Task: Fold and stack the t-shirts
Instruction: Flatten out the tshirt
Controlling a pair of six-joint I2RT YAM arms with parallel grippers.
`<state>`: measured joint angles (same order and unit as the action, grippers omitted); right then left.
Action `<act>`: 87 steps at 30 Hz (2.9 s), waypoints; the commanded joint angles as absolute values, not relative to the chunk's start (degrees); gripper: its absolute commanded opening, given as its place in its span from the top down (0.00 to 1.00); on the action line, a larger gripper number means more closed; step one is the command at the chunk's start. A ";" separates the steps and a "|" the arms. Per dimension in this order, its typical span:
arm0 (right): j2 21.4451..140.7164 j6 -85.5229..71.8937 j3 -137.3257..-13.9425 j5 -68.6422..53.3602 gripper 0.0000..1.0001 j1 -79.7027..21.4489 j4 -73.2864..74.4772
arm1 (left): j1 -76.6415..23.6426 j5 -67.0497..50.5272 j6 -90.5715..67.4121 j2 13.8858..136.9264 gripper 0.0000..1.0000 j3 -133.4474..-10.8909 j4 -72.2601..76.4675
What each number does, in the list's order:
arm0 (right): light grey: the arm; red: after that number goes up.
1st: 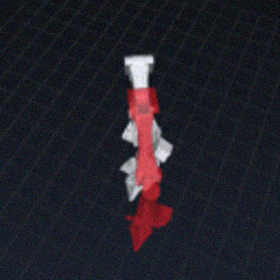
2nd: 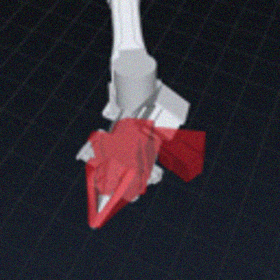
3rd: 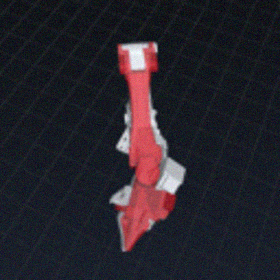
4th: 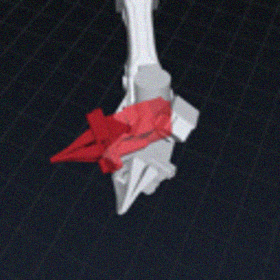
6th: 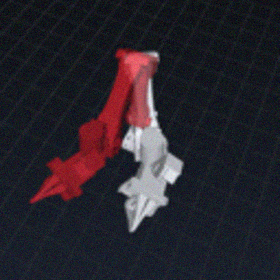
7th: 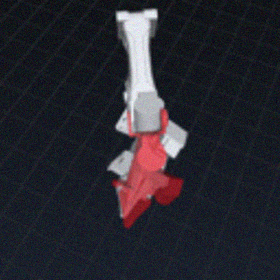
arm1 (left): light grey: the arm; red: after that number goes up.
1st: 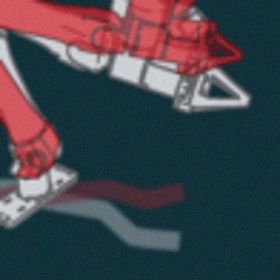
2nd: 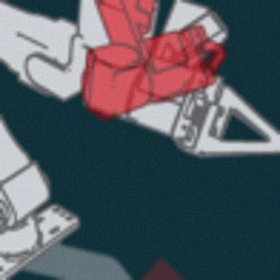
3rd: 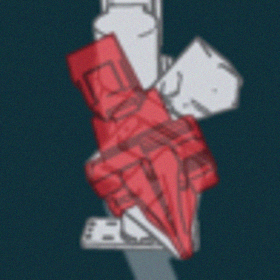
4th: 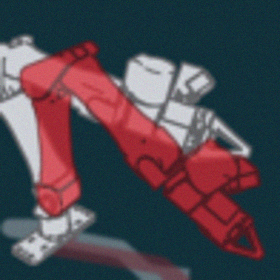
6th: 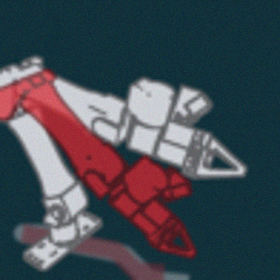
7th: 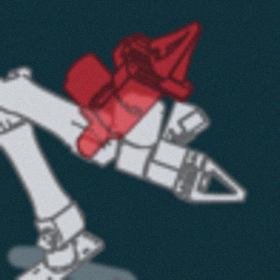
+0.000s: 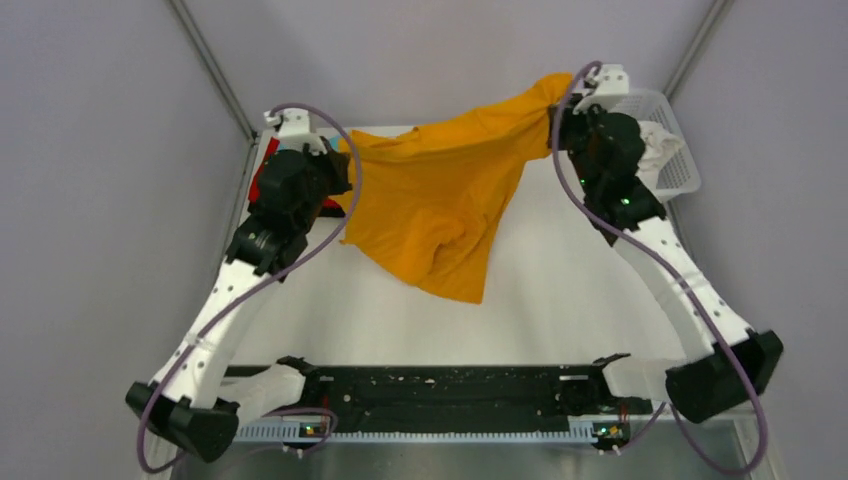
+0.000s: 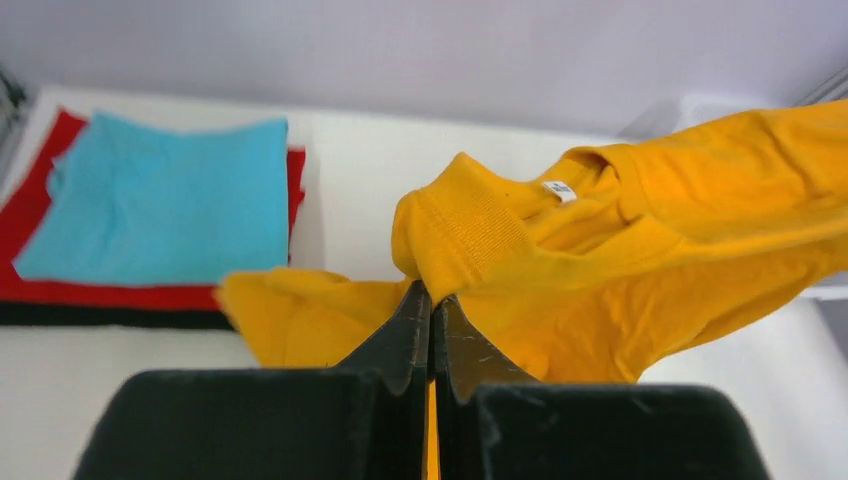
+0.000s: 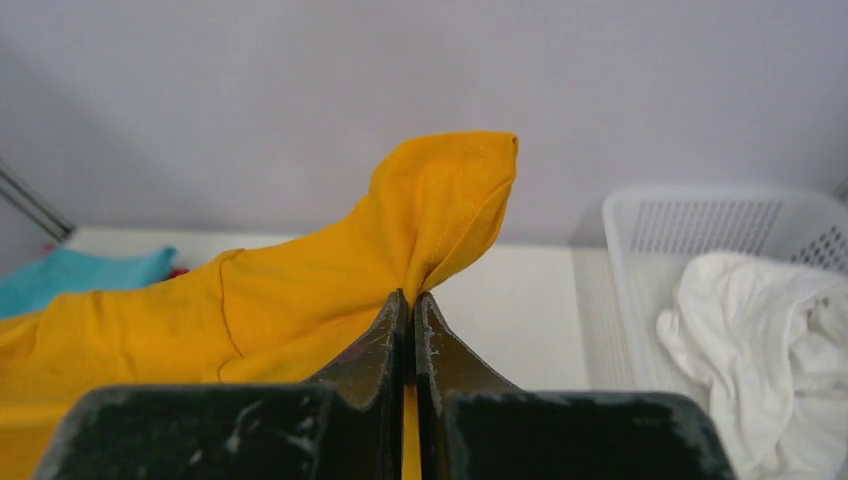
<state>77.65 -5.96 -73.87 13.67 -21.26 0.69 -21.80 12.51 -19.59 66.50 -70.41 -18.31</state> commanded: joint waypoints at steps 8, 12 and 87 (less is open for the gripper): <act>52.75 -1.88 -81.22 -3.32 1.00 -21.62 -0.15 | -22.81 -8.81 -7.11 47.75 1.00 -82.77 -12.79; 50.14 -0.97 -88.19 -6.77 1.00 -21.67 5.84 | -22.84 -14.46 -5.38 44.92 1.00 -88.26 -13.05; 87.29 -29.26 -46.73 -2.04 0.01 -13.22 25.53 | -17.58 -10.42 -31.04 111.87 0.01 -74.02 -23.59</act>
<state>83.70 -33.74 -43.42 -11.51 -21.30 21.19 -17.15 -7.57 -22.79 121.34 -90.48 -23.53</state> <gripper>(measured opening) 0.985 0.986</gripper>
